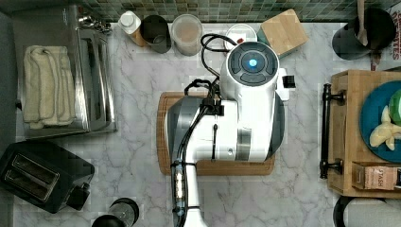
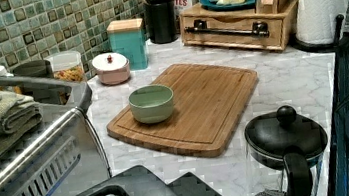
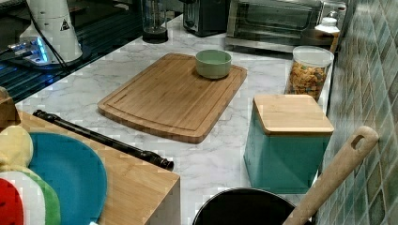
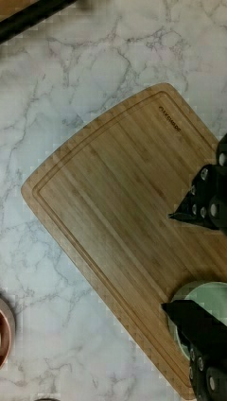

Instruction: Open the drawer.

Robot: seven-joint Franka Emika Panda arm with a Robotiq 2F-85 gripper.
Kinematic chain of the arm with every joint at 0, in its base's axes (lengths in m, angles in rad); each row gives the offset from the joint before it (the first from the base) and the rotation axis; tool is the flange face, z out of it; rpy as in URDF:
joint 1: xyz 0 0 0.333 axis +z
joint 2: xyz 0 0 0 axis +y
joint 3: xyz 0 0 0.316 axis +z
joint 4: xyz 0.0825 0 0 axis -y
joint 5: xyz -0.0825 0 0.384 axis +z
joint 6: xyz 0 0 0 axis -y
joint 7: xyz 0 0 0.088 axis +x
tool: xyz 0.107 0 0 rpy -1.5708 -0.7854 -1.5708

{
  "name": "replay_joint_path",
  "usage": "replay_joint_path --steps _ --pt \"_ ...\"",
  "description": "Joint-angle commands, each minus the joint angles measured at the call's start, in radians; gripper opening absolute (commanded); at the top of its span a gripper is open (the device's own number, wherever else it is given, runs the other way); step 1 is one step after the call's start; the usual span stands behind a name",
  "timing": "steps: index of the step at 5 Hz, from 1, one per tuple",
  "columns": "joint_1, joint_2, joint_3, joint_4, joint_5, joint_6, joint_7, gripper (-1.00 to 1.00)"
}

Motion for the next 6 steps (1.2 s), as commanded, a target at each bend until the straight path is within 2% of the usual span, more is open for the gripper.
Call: replay_joint_path --steps 1,2,3,4,5,6 --pt "0.0 0.0 0.0 -0.008 -0.004 0.0 0.0 1.0" --pt "-0.002 -0.053 -0.001 -0.13 -0.083 0.13 -0.033 1.0" --pt "-0.111 -0.073 0.065 -0.144 -0.132 0.094 -0.16 1.0" --pt "-0.116 -0.073 -0.024 -0.142 -0.135 0.085 -0.376 1.0" --pt "-0.198 -0.075 -0.016 -0.171 -0.168 0.152 -0.528 1.0" --pt "-0.192 -0.061 -0.101 -0.198 -0.197 0.242 -0.661 1.0"
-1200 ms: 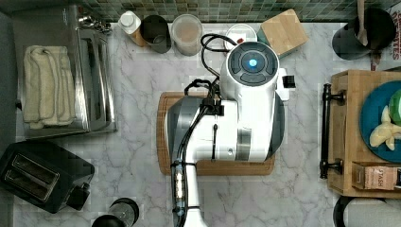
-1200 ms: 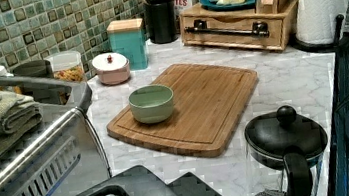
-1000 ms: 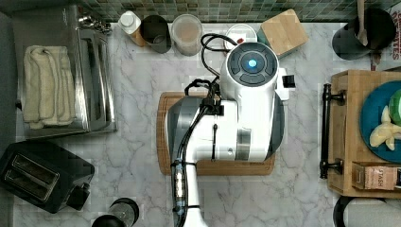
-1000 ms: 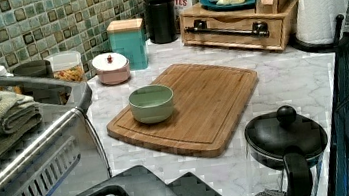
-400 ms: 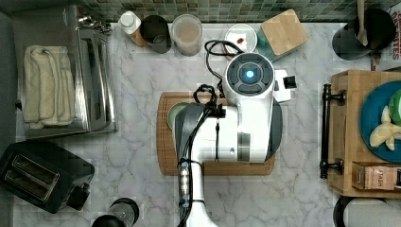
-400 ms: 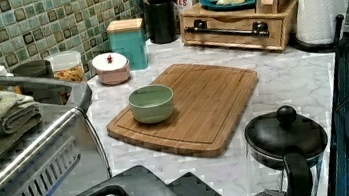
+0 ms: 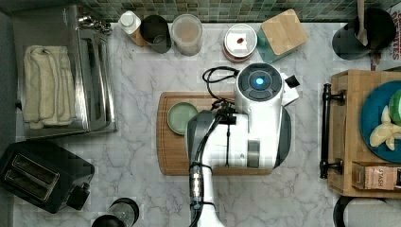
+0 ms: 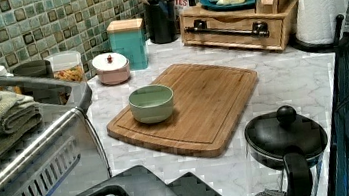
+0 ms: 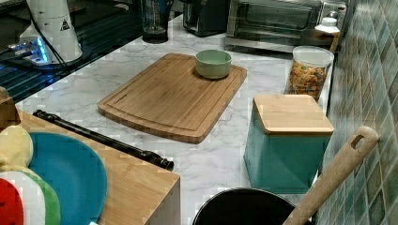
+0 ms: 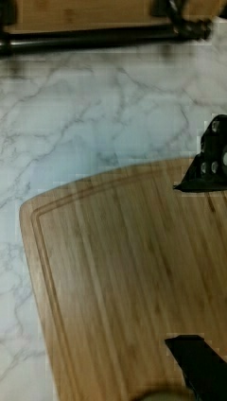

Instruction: Open the drawer.

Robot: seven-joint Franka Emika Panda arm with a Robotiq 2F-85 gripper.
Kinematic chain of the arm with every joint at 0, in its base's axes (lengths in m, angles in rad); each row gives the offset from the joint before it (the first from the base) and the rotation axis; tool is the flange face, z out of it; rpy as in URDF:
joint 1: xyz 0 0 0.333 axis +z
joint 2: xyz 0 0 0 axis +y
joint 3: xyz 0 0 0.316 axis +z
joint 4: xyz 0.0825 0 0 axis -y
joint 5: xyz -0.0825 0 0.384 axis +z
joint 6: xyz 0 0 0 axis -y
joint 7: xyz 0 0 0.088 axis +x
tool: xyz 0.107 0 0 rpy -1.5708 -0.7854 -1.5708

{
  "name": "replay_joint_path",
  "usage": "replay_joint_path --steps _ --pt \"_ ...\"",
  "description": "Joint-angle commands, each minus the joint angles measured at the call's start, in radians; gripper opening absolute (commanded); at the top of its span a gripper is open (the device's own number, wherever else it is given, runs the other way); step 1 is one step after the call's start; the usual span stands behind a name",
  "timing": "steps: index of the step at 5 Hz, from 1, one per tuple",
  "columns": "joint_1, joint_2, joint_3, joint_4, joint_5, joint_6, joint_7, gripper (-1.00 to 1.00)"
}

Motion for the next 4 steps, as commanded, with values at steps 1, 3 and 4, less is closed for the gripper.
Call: replay_joint_path --steps 1,3,4 --pt "-0.128 0.005 -0.127 0.014 -0.099 0.137 -0.282 1.0" --pt "-0.159 -0.001 -0.139 -0.047 -0.096 0.241 -0.398 1.0" --pt "-0.173 0.025 -0.143 -0.064 -0.105 0.323 -0.482 1.0"
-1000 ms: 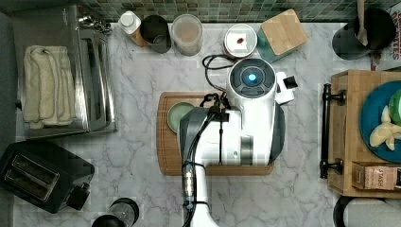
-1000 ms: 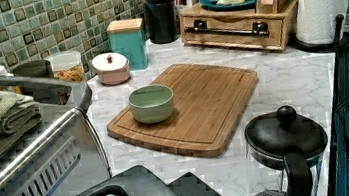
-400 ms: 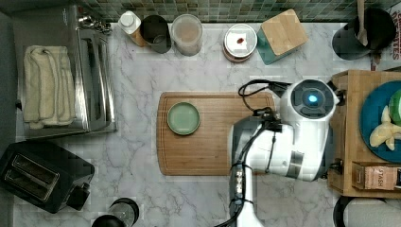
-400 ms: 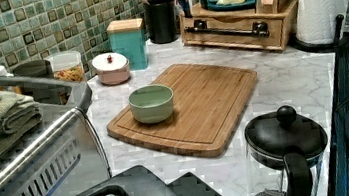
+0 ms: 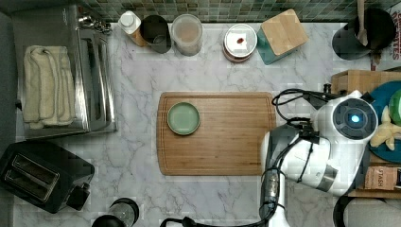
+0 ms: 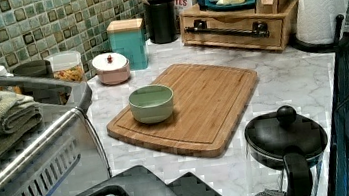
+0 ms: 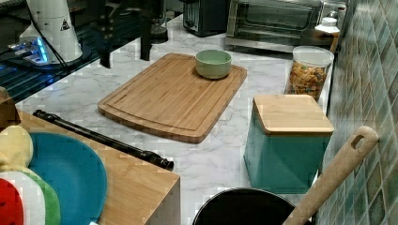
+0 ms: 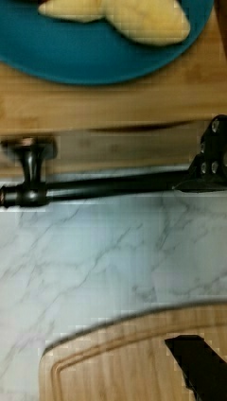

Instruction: Open the drawer.

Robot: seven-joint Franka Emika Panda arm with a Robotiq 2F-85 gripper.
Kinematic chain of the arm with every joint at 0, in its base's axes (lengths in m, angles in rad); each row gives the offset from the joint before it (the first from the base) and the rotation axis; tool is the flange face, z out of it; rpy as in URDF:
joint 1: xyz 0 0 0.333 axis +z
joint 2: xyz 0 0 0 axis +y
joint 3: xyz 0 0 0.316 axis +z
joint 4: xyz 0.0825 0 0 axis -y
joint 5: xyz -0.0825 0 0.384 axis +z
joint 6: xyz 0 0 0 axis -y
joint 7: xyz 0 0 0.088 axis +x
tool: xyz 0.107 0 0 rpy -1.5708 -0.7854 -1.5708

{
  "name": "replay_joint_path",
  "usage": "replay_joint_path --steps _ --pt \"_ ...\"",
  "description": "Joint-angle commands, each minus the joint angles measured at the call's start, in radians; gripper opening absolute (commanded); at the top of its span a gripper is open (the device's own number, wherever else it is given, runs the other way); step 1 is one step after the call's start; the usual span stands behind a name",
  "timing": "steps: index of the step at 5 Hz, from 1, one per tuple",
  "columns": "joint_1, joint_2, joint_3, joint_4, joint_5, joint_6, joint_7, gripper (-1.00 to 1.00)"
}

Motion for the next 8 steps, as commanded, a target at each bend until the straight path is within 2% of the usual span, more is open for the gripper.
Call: replay_joint_path --steps 1,3,5,8 --pt "-0.028 0.053 -0.01 0.004 -0.027 0.159 -0.273 1.0" --pt "-0.036 0.091 -0.022 0.01 -0.021 0.179 -0.333 1.0" --pt "-0.073 0.143 -0.038 0.007 0.008 0.249 -0.373 1.0" --pt "-0.067 0.176 -0.071 -0.092 0.004 0.391 -0.215 1.0"
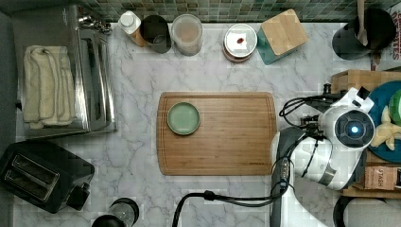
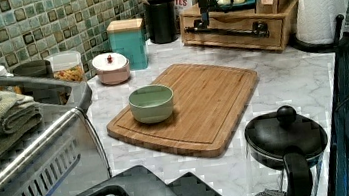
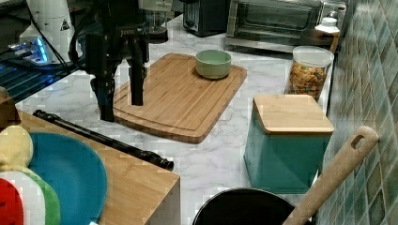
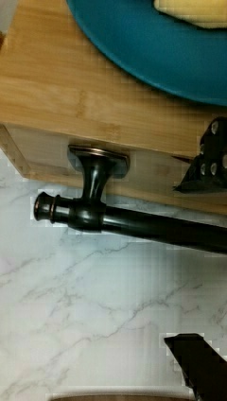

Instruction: Open the drawer.

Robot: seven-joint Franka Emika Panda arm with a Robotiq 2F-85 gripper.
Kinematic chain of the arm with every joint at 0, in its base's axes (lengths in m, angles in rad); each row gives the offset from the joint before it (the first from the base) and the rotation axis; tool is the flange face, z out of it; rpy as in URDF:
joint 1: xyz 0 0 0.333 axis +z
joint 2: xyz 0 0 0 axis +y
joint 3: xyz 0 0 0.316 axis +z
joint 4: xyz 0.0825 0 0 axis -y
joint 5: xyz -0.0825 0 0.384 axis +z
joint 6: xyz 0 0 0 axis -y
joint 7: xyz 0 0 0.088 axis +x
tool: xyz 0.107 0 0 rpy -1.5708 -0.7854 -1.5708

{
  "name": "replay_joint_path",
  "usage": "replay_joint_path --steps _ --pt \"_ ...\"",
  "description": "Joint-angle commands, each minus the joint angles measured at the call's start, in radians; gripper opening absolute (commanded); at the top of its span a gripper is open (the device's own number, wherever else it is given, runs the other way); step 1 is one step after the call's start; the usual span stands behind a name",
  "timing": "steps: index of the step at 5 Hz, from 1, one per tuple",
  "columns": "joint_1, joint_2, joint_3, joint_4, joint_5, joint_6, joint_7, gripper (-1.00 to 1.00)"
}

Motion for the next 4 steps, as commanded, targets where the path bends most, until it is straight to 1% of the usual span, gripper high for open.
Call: replay_joint_path --steps 1,2,3,4 --pt "-0.023 0.054 -0.073 -0.048 -0.061 0.075 0.135 1.0" --pt "-0.049 0.094 -0.067 -0.045 -0.013 0.115 0.104 1.0" --pt "-0.055 0.125 -0.062 -0.056 0.011 0.148 0.129 1.0" --pt "-0.067 0.173 -0.06 -0.041 0.019 0.205 0.122 1.0"
